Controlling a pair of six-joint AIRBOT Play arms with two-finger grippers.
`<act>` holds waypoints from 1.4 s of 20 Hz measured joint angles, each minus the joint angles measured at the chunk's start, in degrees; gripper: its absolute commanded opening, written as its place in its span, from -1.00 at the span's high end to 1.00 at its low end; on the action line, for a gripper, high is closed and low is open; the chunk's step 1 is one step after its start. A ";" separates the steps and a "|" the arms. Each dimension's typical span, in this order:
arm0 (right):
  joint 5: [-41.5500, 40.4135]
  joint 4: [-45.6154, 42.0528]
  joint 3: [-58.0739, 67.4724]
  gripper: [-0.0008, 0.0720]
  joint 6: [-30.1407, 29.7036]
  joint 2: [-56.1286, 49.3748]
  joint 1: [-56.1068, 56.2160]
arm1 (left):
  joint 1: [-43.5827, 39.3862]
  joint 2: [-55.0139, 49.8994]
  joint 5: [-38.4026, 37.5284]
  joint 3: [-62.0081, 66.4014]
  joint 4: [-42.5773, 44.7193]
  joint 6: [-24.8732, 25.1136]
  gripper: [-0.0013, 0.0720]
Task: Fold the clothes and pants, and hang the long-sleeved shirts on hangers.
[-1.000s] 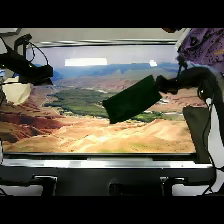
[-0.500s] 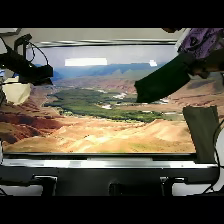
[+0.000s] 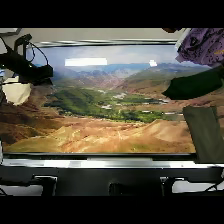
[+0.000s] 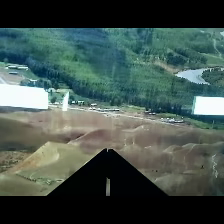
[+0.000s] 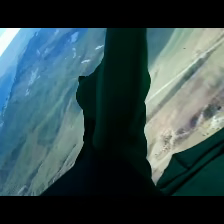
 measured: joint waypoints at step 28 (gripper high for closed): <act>-26.49 -30.40 -21.62 0.89 4.92 9.46 -4.81 | 0.00 -0.20 -2.82 0.00 0.00 0.02 0.90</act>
